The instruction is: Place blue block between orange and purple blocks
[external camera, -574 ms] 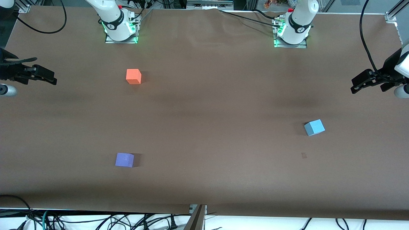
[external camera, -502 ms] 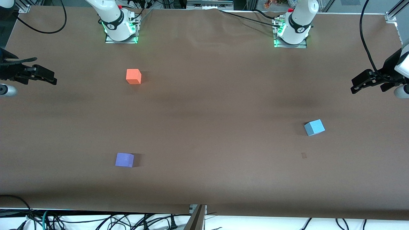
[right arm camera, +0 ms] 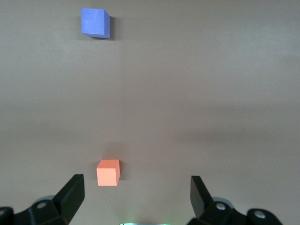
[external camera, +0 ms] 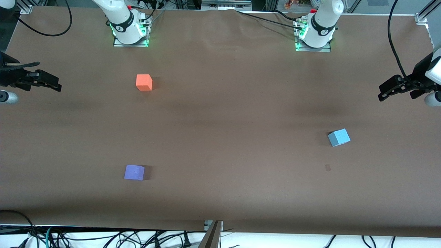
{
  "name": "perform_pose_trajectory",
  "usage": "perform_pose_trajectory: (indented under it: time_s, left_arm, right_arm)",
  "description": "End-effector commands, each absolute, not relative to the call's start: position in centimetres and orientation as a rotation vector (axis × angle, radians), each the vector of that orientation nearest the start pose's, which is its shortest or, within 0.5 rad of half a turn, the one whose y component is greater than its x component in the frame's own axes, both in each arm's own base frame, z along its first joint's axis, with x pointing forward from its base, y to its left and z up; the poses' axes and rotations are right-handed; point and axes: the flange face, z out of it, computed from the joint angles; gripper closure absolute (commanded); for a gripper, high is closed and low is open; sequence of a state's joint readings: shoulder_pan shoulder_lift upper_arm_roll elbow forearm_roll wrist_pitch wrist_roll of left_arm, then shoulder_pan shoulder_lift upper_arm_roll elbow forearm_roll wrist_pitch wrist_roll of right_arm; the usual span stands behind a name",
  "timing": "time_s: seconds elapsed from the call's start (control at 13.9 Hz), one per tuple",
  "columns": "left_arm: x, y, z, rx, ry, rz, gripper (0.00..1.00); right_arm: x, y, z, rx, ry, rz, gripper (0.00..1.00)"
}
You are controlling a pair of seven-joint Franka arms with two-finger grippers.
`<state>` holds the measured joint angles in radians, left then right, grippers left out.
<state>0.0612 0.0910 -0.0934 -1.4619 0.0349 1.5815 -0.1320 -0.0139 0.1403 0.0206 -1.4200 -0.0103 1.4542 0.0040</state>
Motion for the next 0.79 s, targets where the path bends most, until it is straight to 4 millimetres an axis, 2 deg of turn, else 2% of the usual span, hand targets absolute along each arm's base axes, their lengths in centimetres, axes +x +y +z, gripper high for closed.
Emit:
perform_pose_trajectory:
  time_s: [0.0,0.72]
  left_arm:
    - [58.39,-1.14,62.72,-3.139,-0.148,-0.039,0.0]
    - [58.31,-1.06,62.65,-3.138,-0.153,-0.027,0.0]
  right_arm:
    - [58.72,0.16,60.84,-3.129,-0.01,0.156,0.0]
    - [58.73,-0.02,60.85,-3.128,-0.02,0.154,0.0]
